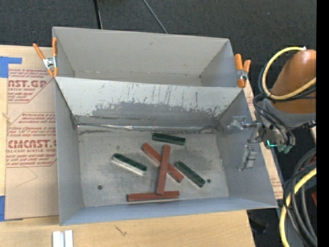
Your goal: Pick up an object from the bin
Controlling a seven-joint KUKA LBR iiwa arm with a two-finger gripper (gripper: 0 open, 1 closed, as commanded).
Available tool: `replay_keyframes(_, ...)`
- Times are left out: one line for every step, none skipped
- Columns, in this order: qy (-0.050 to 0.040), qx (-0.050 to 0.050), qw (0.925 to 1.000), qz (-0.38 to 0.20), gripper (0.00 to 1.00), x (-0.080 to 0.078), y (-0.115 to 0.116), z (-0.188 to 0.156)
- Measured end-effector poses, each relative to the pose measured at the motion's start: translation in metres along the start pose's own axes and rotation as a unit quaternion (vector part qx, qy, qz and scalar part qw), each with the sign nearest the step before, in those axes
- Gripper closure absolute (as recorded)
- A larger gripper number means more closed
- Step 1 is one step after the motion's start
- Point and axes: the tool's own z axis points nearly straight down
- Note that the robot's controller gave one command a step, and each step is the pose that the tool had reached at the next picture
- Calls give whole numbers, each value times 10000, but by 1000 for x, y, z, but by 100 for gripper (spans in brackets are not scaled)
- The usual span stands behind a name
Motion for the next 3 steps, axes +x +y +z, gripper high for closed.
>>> replay_keyframes(-30,10,9999,-128,0,12,26,50)
replay_keyframes(6,-12,9996,288,0,12,25,96)
replay_keyframes(7,-9,9973,-736,100,14,97,117)
